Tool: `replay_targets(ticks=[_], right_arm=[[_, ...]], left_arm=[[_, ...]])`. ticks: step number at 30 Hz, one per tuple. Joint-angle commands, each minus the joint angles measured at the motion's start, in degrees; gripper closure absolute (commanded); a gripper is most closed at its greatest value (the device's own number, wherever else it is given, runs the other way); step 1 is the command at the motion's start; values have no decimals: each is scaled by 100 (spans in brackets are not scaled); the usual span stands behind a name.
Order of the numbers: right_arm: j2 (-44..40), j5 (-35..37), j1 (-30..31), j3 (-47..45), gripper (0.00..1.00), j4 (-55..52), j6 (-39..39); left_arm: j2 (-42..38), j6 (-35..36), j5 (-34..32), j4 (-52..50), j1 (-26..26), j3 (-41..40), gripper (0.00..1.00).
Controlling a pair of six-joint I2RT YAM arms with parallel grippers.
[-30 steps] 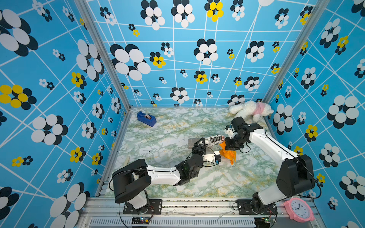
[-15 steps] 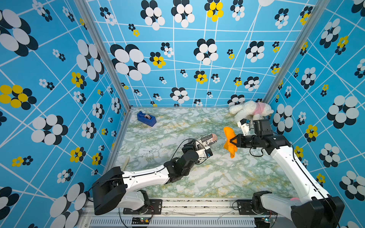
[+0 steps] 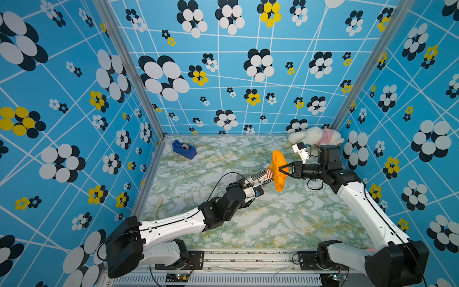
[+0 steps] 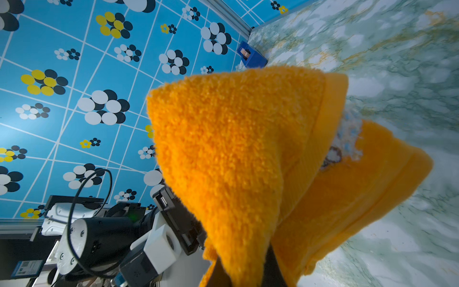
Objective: Wipe the eyeglass case
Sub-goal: Wipe the dirt from the eyeglass case.
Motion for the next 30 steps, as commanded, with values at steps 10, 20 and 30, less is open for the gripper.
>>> replay_targets(ticks=[10,20,30], right_arm=[[-670,-509,514,-1333,100,945,885],[370,49,189,221,100,-256,-531],[793,-303,137,535,100,-334,-738]], left_arm=[[117,-86,448,294,226,322,81],[-150,-123,409,51,37,240,82],[-313,58,189,29,-24,195,82]])
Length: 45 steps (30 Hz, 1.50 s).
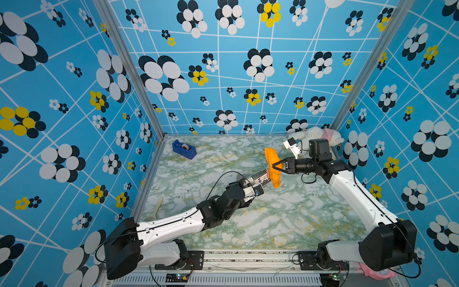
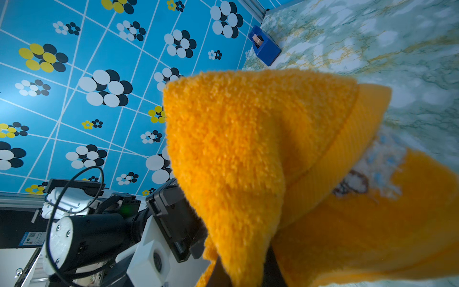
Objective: Wipe the eyeglass case
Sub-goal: Wipe the dirt from the eyeglass case.
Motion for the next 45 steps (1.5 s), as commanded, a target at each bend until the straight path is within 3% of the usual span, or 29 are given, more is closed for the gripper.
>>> replay_targets(ticks=[1,8,14,18,25,31,41,45], right_arm=[[-32,-148,-55,-240,100,-54,-129],[83,-621,-56,-412,100,64,-46],[-108,-1175,-48,-1071,100,1106,874],[-527,-1181,-100,-1514,100,1505,1254],[-528,-292,-478,-1132,100,453,494],[-179,-677,-478,-781,100,561,516],[-346,-1099,-30,-1328,100,1318,955],[-575,-967,-30,-1304,100,753,644]], left_arm=[[-207,113,-36,237,-51,72,81],[-181,263,115,219,19,148,81],[-163,582,51,300,163,304,82],[-306,565,95,188,295,270,82],[-487,464,166,-43,279,182,82],[-485,465,151,-183,177,227,82],[-115,676,179,-102,189,373,81],[-71,576,321,-273,335,459,81]])
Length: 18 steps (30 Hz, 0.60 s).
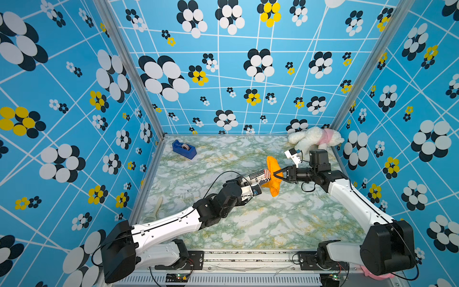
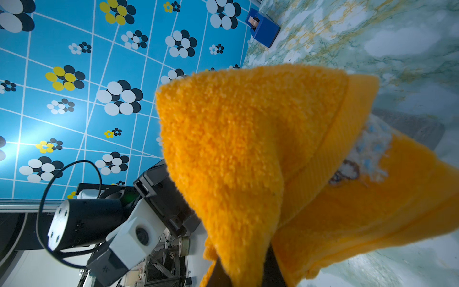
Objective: Wipe the eyeglass case
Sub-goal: Wipe the dirt from the eyeglass case.
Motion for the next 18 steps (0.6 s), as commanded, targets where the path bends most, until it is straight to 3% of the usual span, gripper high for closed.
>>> replay_targets(ticks=[1,10,18], right_arm=[[-342,-357,169,-38,100,-334,-226],[-854,7,217,-761,100,24,36],[-45,136,-66,497,100,9,-207]], left_arm=[[55,-22,269,181,96,356,81],[71,44,392,153,150,477,82],[-127,-137,242,-156,-112,343,82]])
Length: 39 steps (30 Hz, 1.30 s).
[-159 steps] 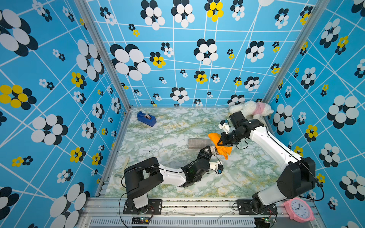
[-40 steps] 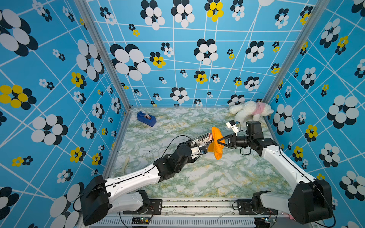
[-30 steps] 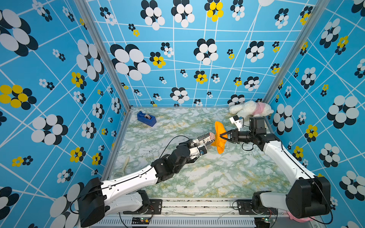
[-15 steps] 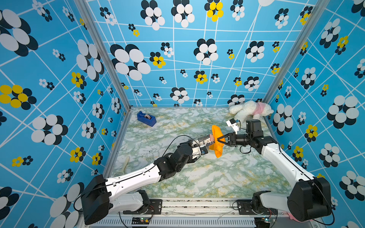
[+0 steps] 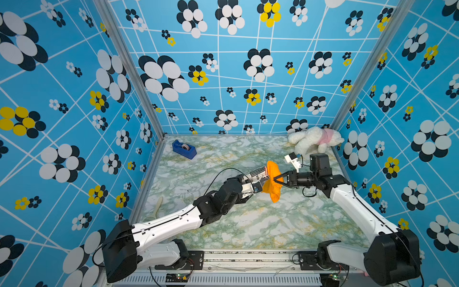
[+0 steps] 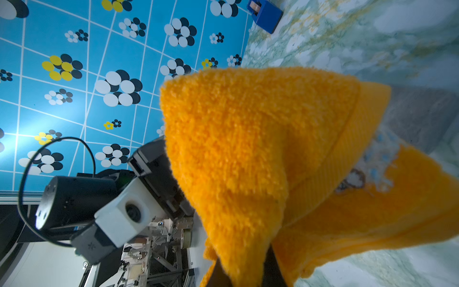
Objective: Wipe the eyeglass case
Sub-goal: Wipe the dirt from the eyeglass case.
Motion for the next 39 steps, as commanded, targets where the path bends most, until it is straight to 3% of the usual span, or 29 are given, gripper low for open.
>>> replay_targets(ticks=[1,7,18,24,27,31,36,39], right_arm=[[309,43,-90,762,100,112,-238],[831,-256,18,1136,100,-167,-417],[2,-616,332,-488,100,645,256],[-884,-2,217,-824,100,520,255],[-1264,580,156,-727,100,328,221],[-1715,1377,246,-736,100,403,240],[-2155,2220,691,-689,100,402,-92],[-2447,2944,1222,-694,100,461,-341]], left_arm=[[-184,-108,28,-23,-213,85,82],[-237,-25,-190,56,-341,39,82],[-225,-110,-24,241,2,134,82],[-395,-1210,726,-208,631,320,82],[-429,-2061,1422,-590,980,507,83],[-447,-3700,3180,-677,1586,649,83],[-236,-6162,5646,428,2413,508,83],[14,-7574,6621,1386,2730,397,83]])
